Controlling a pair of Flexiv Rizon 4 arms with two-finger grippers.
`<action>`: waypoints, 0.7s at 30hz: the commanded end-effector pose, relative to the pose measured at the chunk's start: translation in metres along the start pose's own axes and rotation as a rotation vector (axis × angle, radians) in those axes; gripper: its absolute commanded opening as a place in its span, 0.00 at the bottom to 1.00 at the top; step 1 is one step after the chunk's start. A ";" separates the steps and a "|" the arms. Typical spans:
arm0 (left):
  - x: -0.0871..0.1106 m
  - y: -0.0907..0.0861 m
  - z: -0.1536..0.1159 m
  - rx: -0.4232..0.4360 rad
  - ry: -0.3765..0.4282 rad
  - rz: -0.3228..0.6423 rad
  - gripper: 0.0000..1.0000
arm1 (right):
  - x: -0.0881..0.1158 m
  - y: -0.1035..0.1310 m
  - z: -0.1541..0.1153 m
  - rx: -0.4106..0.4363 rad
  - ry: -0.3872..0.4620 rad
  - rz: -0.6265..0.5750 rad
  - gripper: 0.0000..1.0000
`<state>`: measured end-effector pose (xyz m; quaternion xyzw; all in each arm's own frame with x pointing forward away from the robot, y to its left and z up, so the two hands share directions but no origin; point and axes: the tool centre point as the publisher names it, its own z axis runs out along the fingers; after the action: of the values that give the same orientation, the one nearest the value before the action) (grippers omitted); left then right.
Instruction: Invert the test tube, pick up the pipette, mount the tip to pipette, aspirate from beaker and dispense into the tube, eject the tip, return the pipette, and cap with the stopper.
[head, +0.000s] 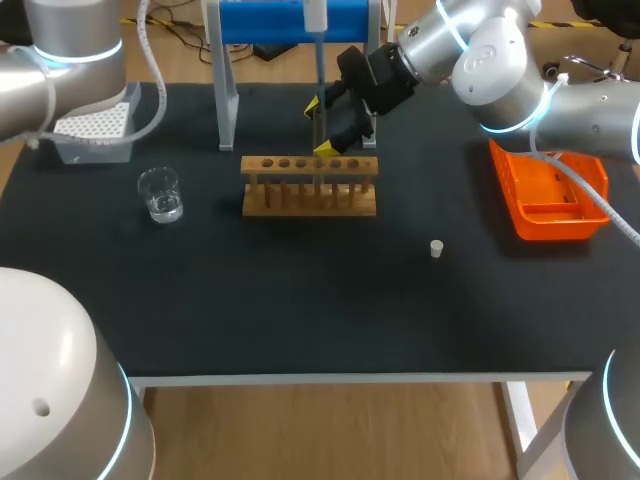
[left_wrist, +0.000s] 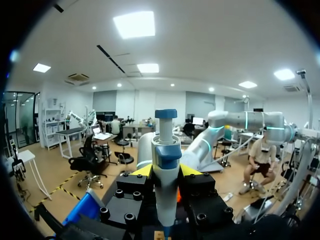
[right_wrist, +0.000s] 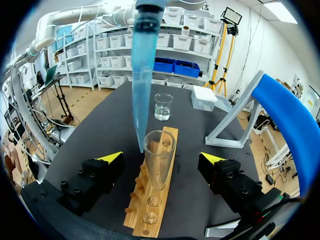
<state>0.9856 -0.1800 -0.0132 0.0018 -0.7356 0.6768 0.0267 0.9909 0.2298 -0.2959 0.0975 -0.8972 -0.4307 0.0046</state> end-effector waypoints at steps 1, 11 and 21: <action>-0.001 0.002 -0.003 -0.002 0.003 -0.005 0.00 | -0.001 0.000 -0.001 0.002 0.005 0.000 1.00; -0.005 0.005 -0.010 -0.009 -0.016 -0.015 0.00 | -0.001 0.000 -0.001 0.002 0.005 0.000 1.00; -0.015 0.004 -0.014 -0.005 -0.027 -0.010 0.00 | -0.001 0.000 -0.001 0.002 0.005 0.000 1.00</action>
<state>0.9960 -0.1662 -0.0171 0.0186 -0.7381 0.6742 0.0170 0.9908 0.2299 -0.2959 0.0975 -0.8972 -0.4307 0.0045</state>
